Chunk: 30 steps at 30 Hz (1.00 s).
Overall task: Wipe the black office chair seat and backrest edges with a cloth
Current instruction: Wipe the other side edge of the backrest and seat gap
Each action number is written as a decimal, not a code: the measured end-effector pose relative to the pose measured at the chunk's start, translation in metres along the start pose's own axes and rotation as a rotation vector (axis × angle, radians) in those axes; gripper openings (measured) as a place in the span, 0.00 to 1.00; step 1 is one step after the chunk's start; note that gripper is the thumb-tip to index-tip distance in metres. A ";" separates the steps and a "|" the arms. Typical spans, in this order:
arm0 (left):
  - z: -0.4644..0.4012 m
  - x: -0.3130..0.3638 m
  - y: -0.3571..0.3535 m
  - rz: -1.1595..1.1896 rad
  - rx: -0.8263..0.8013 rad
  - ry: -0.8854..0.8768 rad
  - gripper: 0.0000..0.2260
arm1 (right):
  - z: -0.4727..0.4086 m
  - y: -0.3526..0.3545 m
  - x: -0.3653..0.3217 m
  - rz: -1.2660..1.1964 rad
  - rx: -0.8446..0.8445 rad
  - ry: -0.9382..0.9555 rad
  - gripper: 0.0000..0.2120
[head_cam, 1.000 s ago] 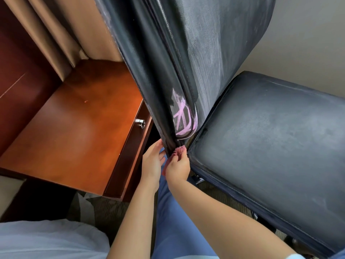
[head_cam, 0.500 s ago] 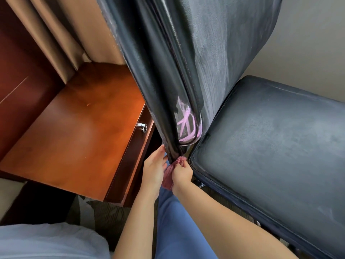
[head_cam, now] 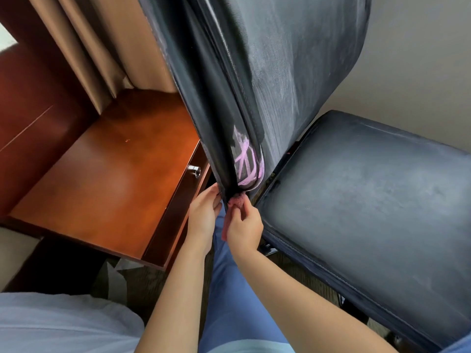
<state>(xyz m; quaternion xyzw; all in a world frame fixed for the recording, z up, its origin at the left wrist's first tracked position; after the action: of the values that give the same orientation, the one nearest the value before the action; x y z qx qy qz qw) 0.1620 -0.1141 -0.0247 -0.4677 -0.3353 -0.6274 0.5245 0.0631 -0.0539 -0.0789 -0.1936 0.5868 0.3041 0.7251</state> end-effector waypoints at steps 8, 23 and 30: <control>-0.002 0.000 -0.002 0.010 0.001 -0.027 0.12 | -0.008 -0.007 0.007 0.230 0.014 -0.003 0.22; -0.005 -0.010 0.003 0.060 0.005 -0.002 0.09 | 0.011 0.004 0.016 -0.186 0.217 -0.133 0.15; -0.006 -0.010 0.001 -0.024 -0.044 -0.033 0.12 | 0.014 0.013 -0.005 -0.265 0.224 0.061 0.19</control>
<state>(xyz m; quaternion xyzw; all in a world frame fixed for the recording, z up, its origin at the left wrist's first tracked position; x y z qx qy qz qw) 0.1616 -0.1166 -0.0366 -0.4855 -0.3354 -0.6331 0.5011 0.0643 -0.0366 -0.0694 -0.1965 0.6082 0.1325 0.7576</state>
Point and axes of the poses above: each hand's wrist, its own z-axis away from the middle knuckle, its own y-axis out of the back of the hand, x = y × z, the point moved 10 cm from there along -z, towards the middle knuckle, and after that the axes turned 6 degrees about -z, right-handed, at the moved point
